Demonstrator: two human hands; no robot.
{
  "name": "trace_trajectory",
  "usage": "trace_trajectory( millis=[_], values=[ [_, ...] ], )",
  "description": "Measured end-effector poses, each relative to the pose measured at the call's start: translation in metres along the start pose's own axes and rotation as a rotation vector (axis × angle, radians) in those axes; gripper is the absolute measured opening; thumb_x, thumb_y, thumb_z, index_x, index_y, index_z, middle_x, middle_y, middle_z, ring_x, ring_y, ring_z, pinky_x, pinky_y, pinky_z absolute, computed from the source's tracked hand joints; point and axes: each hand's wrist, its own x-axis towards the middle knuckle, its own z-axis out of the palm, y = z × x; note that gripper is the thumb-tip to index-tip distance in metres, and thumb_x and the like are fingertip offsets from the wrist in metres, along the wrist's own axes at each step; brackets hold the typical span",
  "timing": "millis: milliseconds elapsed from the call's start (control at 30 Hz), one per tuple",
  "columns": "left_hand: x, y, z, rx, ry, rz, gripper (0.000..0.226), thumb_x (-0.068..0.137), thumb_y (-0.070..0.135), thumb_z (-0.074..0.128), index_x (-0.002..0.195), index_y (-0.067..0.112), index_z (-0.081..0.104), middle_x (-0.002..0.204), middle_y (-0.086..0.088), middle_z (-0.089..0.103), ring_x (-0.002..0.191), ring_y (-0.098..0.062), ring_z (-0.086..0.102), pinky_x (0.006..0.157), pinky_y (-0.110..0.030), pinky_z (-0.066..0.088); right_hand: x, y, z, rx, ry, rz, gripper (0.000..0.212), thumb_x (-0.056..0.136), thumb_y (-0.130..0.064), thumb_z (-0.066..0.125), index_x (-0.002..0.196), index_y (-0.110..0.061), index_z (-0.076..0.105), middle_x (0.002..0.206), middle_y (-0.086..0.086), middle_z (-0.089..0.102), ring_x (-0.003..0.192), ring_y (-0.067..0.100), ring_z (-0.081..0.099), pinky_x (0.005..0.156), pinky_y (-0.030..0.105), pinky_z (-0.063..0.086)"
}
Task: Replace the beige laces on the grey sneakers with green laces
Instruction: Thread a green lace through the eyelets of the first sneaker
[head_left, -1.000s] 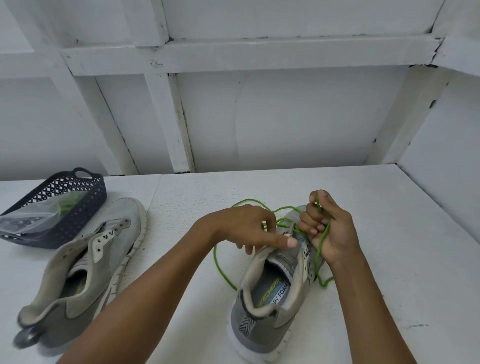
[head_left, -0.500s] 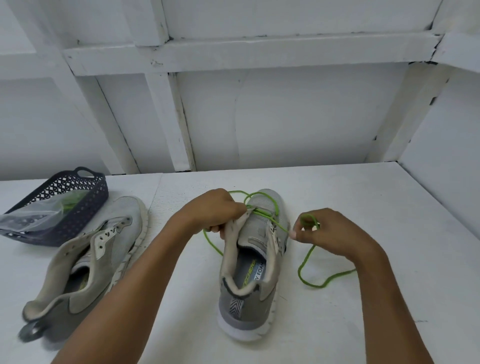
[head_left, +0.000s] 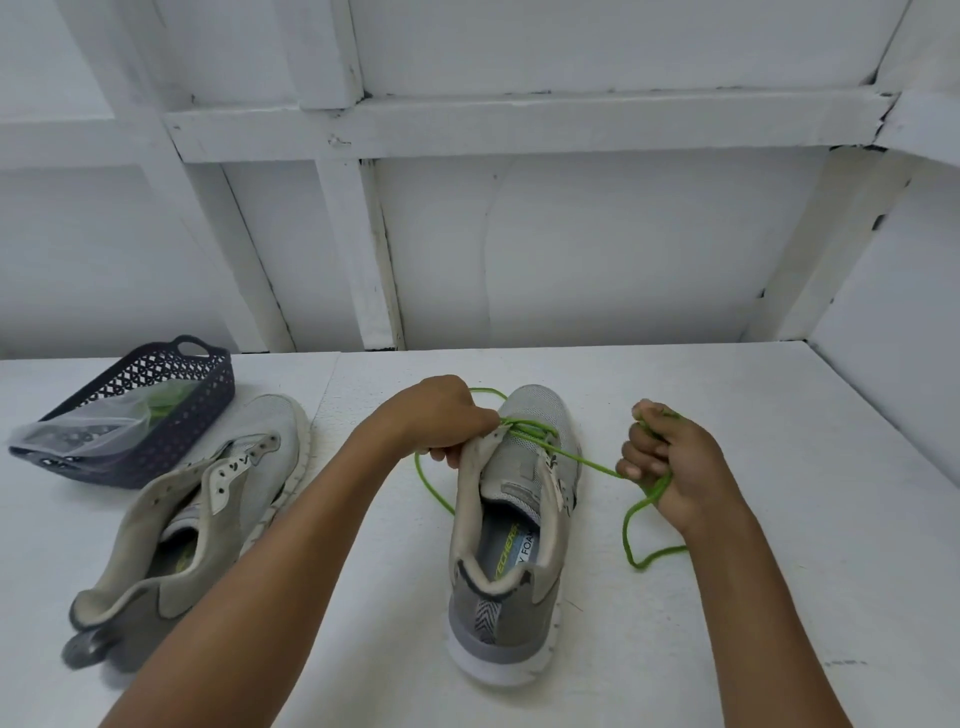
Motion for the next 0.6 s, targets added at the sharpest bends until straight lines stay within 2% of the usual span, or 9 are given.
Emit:
trace_trajectory(
  millis=[100, 167, 233, 300, 367, 400, 467, 600],
  values=[
    [-0.001, 0.001, 0.000, -0.015, -0.031, -0.013, 0.041, 0.089, 0.024, 0.049, 0.051, 0.008, 0.056, 0.036, 0.003, 0.052, 0.027, -0.007, 0.037, 0.039, -0.016, 0.030, 0.001, 0.000, -0.006, -0.153, 0.031, 0.040, 0.017, 0.099, -0.013, 0.052, 0.082, -0.012, 0.049, 0.047, -0.006, 0.024, 0.036, 0.006, 0.019, 0.037, 0.019, 0.022],
    [-0.001, 0.002, 0.001, -0.023, -0.045, -0.014, 0.041, 0.089, 0.023, 0.048, 0.052, 0.007, 0.056, 0.036, 0.001, 0.053, 0.028, -0.008, 0.038, 0.037, -0.014, 0.028, -0.001, 0.004, -0.003, -0.411, -0.009, 0.036, 0.013, 0.094, -0.019, 0.063, 0.087, -0.009, 0.058, 0.055, -0.002, 0.030, 0.043, 0.008, 0.023, 0.039, 0.021, 0.023],
    [0.001, 0.001, 0.001, -0.074, -0.070, -0.013, 0.037, 0.087, 0.021, 0.050, 0.055, 0.004, 0.057, 0.042, -0.003, 0.057, 0.032, -0.011, 0.039, 0.038, -0.017, 0.027, -0.005, 0.006, 0.005, -0.703, -0.093, 0.020, 0.019, 0.089, -0.027, 0.070, 0.086, -0.009, 0.066, 0.067, 0.006, 0.037, 0.050, 0.010, 0.029, 0.042, 0.021, 0.027],
    [0.000, -0.004, -0.001, -0.125, -0.099, -0.017, 0.034, 0.085, 0.019, 0.051, 0.057, 0.003, 0.059, 0.046, -0.008, 0.059, 0.036, -0.015, 0.040, 0.041, -0.019, 0.027, -0.007, 0.008, 0.011, -0.937, -0.190, -0.008, 0.023, 0.087, -0.034, 0.072, 0.081, -0.011, 0.070, 0.071, 0.008, 0.048, 0.053, 0.011, 0.038, 0.045, 0.022, 0.036],
    [-0.001, -0.010, -0.002, -0.154, -0.118, -0.032, 0.033, 0.084, 0.019, 0.052, 0.056, 0.003, 0.058, 0.047, -0.009, 0.059, 0.037, -0.016, 0.039, 0.043, -0.022, 0.027, -0.006, 0.007, 0.013, -1.104, -0.240, -0.042, 0.020, 0.086, -0.034, 0.073, 0.078, -0.015, 0.072, 0.074, 0.002, 0.066, 0.066, 0.016, 0.058, 0.065, 0.035, 0.052],
    [-0.002, -0.013, -0.003, -0.171, -0.123, -0.042, 0.032, 0.084, 0.019, 0.053, 0.056, 0.004, 0.057, 0.048, -0.010, 0.059, 0.037, -0.017, 0.039, 0.044, -0.023, 0.027, -0.004, 0.007, 0.012, -1.153, -0.249, -0.052, 0.018, 0.085, -0.033, 0.073, 0.078, -0.017, 0.073, 0.078, -0.003, 0.070, 0.076, 0.017, 0.064, 0.077, 0.040, 0.054],
    [-0.004, -0.020, -0.005, -0.217, -0.138, -0.059, 0.032, 0.084, 0.018, 0.054, 0.054, 0.006, 0.057, 0.048, -0.012, 0.058, 0.037, -0.018, 0.038, 0.044, -0.023, 0.026, -0.004, 0.005, 0.012, -1.178, -0.286, -0.051, 0.014, 0.084, -0.034, 0.074, 0.080, -0.022, 0.072, 0.081, -0.008, 0.072, 0.084, 0.013, 0.066, 0.085, 0.038, 0.052],
    [-0.007, -0.030, -0.007, -0.273, -0.194, -0.069, 0.037, 0.082, 0.015, 0.054, 0.046, 0.007, 0.061, 0.049, -0.016, 0.059, 0.035, -0.019, 0.036, 0.043, -0.023, 0.024, -0.006, 0.005, 0.015, -1.190, -0.351, -0.028, 0.008, 0.087, -0.035, 0.070, 0.081, -0.030, 0.072, 0.066, -0.006, 0.069, 0.069, 0.010, 0.057, 0.071, 0.031, 0.043]
  ],
)
